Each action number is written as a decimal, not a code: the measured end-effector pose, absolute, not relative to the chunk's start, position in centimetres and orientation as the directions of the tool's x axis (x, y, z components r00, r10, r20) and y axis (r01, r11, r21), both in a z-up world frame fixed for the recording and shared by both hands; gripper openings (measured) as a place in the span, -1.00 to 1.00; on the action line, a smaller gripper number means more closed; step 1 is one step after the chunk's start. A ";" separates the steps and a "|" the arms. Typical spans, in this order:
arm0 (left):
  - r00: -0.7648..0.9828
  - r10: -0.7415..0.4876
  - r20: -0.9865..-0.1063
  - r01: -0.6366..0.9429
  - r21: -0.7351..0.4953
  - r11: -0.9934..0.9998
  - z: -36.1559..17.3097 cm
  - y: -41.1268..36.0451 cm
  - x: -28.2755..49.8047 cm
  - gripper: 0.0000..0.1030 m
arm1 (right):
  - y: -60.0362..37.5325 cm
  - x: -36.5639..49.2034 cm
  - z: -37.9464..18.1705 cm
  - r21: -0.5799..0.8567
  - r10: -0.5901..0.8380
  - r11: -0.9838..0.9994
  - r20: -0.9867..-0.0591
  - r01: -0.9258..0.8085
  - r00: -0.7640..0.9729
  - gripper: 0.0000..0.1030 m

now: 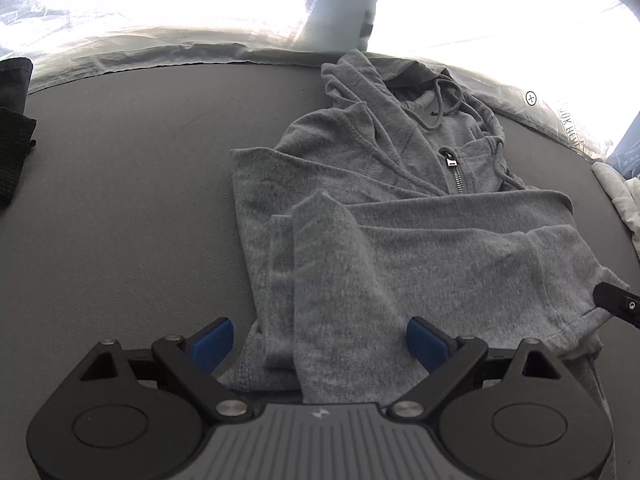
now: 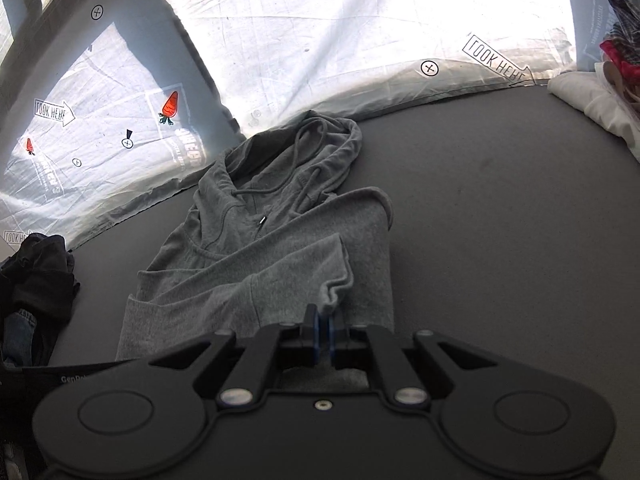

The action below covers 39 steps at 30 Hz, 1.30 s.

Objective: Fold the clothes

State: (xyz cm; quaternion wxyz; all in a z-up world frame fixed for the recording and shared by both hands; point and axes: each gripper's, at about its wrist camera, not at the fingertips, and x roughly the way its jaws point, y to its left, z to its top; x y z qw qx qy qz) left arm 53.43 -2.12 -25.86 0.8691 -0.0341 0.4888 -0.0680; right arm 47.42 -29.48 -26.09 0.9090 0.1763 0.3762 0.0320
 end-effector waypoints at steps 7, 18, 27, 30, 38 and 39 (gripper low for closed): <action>0.508 -0.158 -0.847 0.072 -0.141 0.987 -26.5 -1.7 53.3 0.92 | -29.1 46.9 -27.2 0.301 0.150 0.948 -0.704 0.100 0.695 -0.89; 0.545 -0.137 -0.827 0.057 -0.126 0.990 -25.1 -0.8 53.0 0.99 | -28.4 47.3 -26.3 0.172 0.063 0.981 -0.717 0.088 0.694 -0.35; 0.595 -0.029 -0.803 -0.034 -0.061 0.998 -25.4 1.7 54.3 0.99 | -27.1 49.0 -26.9 0.091 0.046 0.995 -0.741 0.031 0.670 -0.38; 0.586 -0.028 -0.810 -0.081 -0.093 0.992 -26.9 2.6 54.2 1.00 | -26.7 48.8 -28.4 0.070 0.036 0.997 -0.761 0.026 0.648 -0.36; 0.602 -0.048 -0.797 -0.088 -0.126 0.988 -24.7 2.6 55.5 0.99 | -28.6 50.3 -25.8 0.106 0.014 0.989 -0.747 0.099 0.665 0.48; 0.613 -0.059 -0.788 -0.079 -0.136 0.988 -24.2 2.5 56.0 0.99 | -28.9 50.9 -25.2 0.107 0.007 0.989 -0.736 0.106 0.677 0.57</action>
